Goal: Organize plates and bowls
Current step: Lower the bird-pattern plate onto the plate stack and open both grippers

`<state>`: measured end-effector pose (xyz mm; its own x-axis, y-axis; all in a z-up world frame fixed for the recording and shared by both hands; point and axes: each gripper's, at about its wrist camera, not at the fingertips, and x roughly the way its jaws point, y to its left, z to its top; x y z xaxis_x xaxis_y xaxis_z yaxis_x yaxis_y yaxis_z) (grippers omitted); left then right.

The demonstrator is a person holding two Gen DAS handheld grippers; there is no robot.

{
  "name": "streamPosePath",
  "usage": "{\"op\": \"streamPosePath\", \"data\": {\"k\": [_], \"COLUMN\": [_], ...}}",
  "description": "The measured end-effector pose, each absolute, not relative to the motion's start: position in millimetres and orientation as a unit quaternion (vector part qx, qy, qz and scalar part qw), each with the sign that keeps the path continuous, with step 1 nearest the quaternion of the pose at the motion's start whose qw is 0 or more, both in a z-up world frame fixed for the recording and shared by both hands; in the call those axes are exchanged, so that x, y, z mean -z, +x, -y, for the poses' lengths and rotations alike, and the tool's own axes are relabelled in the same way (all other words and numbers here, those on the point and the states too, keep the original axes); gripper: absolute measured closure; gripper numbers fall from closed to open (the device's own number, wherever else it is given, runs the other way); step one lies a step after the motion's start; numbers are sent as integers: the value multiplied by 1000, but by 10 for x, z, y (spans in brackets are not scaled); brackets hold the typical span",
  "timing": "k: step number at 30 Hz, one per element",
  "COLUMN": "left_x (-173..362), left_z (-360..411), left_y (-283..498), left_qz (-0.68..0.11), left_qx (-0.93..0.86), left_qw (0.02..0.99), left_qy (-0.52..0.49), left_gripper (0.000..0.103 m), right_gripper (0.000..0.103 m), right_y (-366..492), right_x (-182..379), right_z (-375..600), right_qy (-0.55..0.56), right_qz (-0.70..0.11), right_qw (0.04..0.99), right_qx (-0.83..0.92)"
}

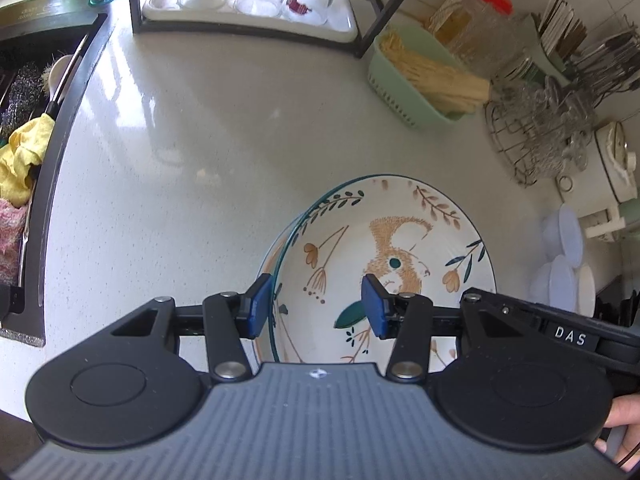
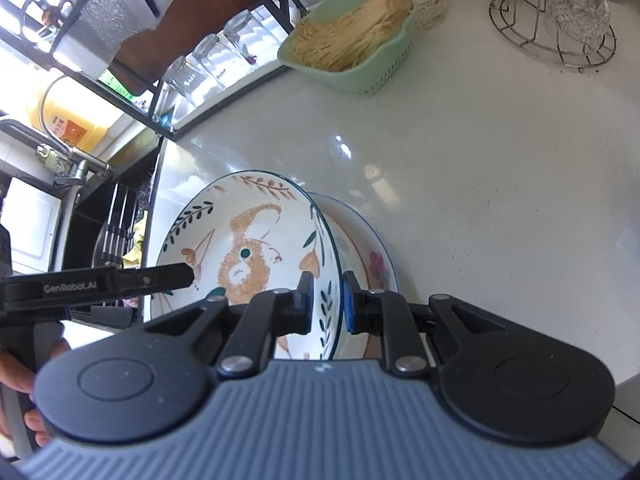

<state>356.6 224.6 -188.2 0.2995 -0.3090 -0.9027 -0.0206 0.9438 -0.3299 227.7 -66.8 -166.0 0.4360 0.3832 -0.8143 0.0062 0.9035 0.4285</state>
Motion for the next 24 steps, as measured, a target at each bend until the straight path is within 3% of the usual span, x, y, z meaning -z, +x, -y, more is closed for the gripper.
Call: {"op": "streamPosePath", "data": {"k": [18,24], "left_x": [1916,1736], "left_z": [-2051,-2110], "left_y": [3413,3336], "left_qz": [-575,-557], "left_qx": [83,70], "left_qw": [811,824], "left_qy": [-69,-76], "left_gripper": [50,50], "right_gripper": [85,82], "right_y": [2205,2113], "right_x": [1716,1468], "right_z": [552,533], "right_qy": [138,110], "right_qz": [-507,-495], "right_qw": [845,860], "right_qx": [-98,-61]}}
